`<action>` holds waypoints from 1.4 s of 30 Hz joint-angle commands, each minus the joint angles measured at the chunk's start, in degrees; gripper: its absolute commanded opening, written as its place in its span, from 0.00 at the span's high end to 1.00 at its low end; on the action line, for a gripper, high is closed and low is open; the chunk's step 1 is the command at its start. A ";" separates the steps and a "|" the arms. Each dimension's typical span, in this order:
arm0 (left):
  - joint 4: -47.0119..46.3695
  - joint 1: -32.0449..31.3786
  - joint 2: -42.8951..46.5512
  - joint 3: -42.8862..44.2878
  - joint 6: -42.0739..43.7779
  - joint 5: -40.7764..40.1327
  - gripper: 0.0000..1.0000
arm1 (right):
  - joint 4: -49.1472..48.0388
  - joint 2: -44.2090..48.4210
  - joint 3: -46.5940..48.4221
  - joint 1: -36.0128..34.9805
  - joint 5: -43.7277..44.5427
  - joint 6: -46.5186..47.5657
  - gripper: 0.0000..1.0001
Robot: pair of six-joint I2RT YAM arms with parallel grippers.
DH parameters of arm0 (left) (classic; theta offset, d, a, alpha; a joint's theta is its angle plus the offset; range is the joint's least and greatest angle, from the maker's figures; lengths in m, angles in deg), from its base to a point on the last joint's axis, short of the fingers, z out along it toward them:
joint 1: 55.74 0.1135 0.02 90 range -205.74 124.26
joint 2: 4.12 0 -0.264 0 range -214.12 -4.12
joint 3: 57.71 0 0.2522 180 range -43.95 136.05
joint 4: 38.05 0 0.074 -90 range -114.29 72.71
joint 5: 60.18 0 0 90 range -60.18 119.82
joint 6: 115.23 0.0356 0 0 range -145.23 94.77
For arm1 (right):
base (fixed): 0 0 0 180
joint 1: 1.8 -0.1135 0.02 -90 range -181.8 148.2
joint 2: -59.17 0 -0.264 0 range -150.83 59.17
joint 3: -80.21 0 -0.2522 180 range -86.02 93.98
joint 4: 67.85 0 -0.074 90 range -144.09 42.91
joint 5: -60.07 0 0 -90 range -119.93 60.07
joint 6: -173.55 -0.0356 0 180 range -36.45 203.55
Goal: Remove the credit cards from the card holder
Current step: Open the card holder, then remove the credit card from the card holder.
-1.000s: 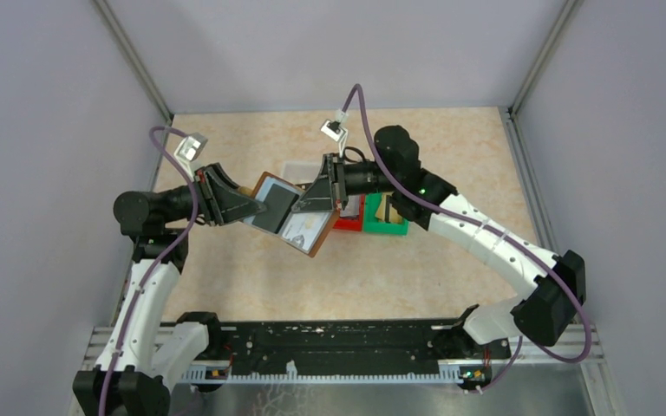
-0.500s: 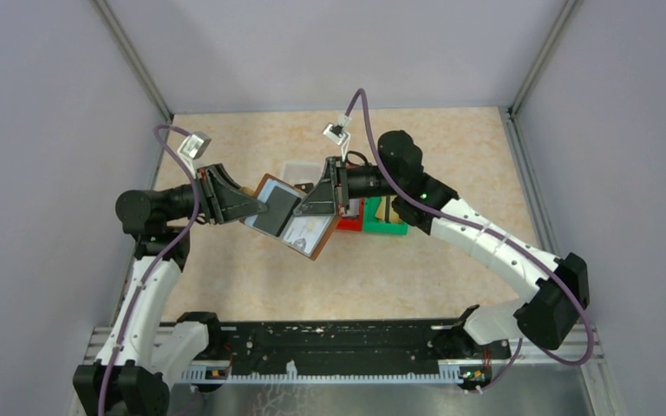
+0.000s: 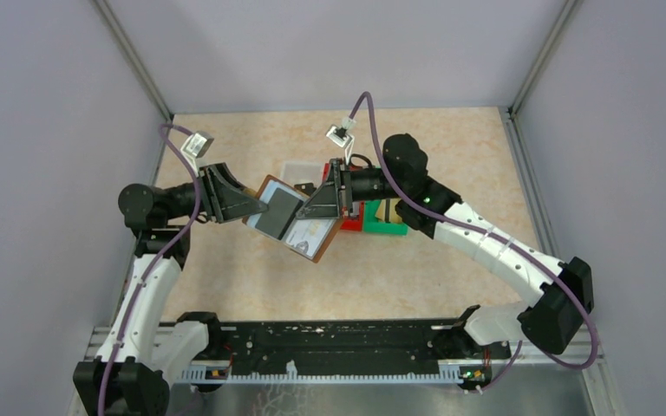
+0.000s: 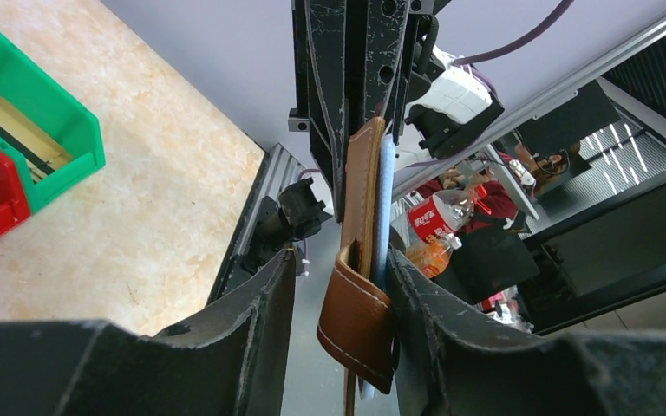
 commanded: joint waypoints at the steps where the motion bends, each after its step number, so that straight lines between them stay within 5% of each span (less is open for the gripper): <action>1: 0.47 -0.12 0.73 1.60 1.57 0.47 0.53 | -5.39 2.30 0.24 0.57 -1.08 -0.24 1.00; 15: -6.54 -0.16 0.30 1.21 -4.96 1.01 0.79 | -4.61 1.92 -0.17 0.56 -1.78 1.51 1.00; 22: 1.35 -0.13 0.38 3.12 0.53 0.32 0.94 | 0.82 1.38 2.99 2.15 -0.21 3.68 0.50; 27: 13.76 -0.11 0.73 5.47 10.89 -1.31 0.98 | 4.54 5.58 5.70 5.34 5.93 4.61 0.32; 33: 24.95 0.15 1.37 7.80 20.87 -5.29 0.99 | 9.38 11.58 6.15 7.51 19.65 4.42 0.30; 42: 27.21 0.15 2.56 8.81 25.08 -8.33 1.00 | -9.67 10.42 -5.59 4.95 11.02 -10.50 0.35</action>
